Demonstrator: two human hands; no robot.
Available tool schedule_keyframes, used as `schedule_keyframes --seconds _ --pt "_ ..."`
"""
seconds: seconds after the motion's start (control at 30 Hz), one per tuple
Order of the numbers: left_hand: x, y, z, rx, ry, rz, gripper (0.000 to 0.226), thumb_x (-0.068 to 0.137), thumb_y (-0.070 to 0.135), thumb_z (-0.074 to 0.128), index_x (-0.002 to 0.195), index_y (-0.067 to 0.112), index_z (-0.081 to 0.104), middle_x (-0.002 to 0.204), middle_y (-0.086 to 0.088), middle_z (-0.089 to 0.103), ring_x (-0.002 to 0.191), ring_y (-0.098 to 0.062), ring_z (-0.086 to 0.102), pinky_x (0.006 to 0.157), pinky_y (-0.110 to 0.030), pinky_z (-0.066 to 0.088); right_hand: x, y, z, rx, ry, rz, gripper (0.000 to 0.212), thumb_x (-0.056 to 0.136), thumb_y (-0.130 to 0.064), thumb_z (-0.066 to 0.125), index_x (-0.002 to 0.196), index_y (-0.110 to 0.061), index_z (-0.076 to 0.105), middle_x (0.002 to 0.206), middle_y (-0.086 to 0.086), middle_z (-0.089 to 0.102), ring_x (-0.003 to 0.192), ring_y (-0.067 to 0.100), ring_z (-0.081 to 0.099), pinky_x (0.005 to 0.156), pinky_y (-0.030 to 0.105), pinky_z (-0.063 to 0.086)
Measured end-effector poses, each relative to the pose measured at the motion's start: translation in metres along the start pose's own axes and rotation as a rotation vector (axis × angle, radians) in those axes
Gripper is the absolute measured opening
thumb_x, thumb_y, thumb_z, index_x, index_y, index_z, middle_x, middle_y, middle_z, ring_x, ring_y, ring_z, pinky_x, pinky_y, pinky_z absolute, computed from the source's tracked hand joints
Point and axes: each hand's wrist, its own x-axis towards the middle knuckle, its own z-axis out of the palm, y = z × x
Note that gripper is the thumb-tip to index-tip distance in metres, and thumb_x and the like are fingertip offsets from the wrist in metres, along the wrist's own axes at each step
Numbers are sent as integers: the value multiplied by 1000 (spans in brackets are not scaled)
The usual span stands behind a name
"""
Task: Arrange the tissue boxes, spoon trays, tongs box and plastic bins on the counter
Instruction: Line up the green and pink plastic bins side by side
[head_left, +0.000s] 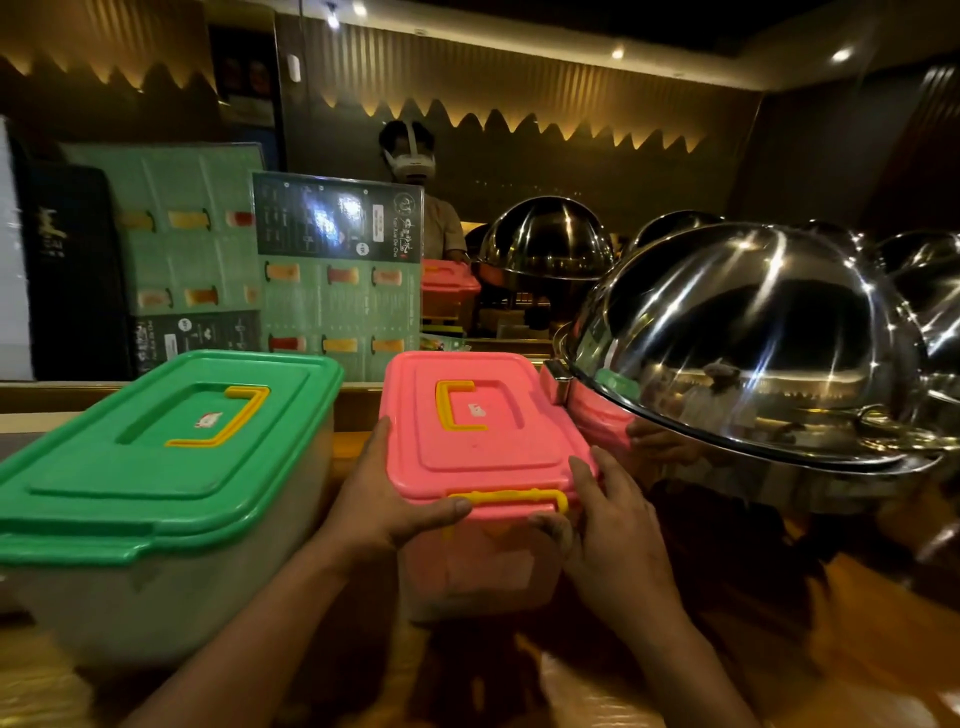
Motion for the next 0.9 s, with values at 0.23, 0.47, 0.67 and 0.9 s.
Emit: schedule_keyframes --seconds 0.23,0.47,0.67,0.9 --pt "13 -6 -6 -27 -20 -19 112 55 21 97 149 26 36 138 1 63 128 -18 60 106 -45 50 12 -2 4 25 1 12 106 77 -91 11 142 -16 49 155 17 36 142 35 33 109 53 36" --pt "26 -14 -10 -25 -24 -38 108 59 7 96 148 23 37 135 1 64 124 -14 63 98 -28 54 23 -6 9 41 -23 33 107 74 -91 15 145 -16 45 157 17 31 144 36 28 112 52 35" --pt "33 -16 -9 -18 -6 -65 112 54 18 98 146 22 37 136 -2 63 124 -13 62 98 -27 54 36 -4 12 63 -45 52 94 78 -82 30 143 -15 48 156 17 32 142 37 31 110 53 38" --pt "34 -18 -12 34 -8 -93 113 53 23 100 147 27 36 137 1 62 125 -12 61 105 -43 51 38 0 20 43 -52 55 76 89 -62 53 148 -18 38 162 12 22 145 35 26 111 52 36"
